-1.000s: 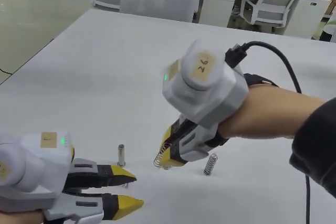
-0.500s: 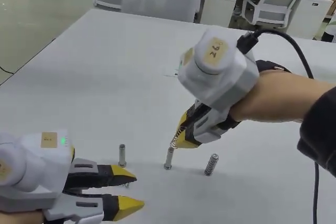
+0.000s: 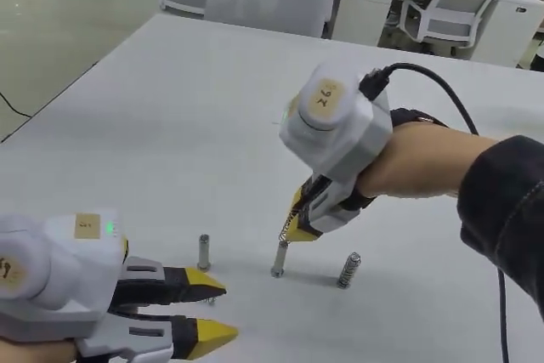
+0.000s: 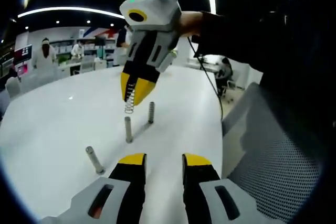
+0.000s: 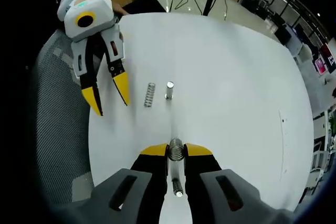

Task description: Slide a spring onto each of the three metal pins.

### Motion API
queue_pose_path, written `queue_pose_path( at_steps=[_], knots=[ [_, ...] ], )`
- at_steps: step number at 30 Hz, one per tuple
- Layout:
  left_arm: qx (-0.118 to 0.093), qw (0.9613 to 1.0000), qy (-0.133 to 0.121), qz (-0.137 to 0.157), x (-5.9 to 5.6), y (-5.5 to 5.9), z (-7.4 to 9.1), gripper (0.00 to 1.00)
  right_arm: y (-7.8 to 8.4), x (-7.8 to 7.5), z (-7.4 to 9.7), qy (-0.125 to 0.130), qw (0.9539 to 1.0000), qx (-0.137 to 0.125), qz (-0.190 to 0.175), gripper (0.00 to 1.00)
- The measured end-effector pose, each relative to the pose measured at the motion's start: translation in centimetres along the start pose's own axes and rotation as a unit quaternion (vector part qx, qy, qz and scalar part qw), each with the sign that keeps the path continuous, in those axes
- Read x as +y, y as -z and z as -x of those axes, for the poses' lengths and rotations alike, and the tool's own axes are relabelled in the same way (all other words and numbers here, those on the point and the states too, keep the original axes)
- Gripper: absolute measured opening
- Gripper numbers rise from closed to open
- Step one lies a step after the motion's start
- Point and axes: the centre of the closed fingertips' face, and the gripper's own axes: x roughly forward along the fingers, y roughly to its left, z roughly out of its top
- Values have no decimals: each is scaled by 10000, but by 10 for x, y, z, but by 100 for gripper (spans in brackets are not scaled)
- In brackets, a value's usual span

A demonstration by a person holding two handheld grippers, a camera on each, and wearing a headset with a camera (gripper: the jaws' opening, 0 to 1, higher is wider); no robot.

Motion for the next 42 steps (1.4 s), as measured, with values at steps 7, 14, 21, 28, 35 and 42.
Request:
queue_pose_path(
  at_steps=[7,14,21,28,35,42],
  knots=[
    [1,10000,-16,7,1,0,0,20,7,-5,-8,-1,9999,139,-32,8],
    [25,10000,-14,3,2,0,-1,20,7,-5,-12,-67,9999,125,-67,8],
    [40,10000,-23,8,3,1,-1,19,10,-4,-23,-143,9997,179,-93,8],
    [47,10000,-35,0,4,1,-1,19,12,-2,-35,-195,9994,258,-122,8],
    [58,10000,-40,-4,4,2,0,19,17,1,-50,-214,9991,331,-161,8],
    [71,10000,-28,-4,3,3,0,19,23,4,-61,-196,9988,442,-114,8]
  ],
)
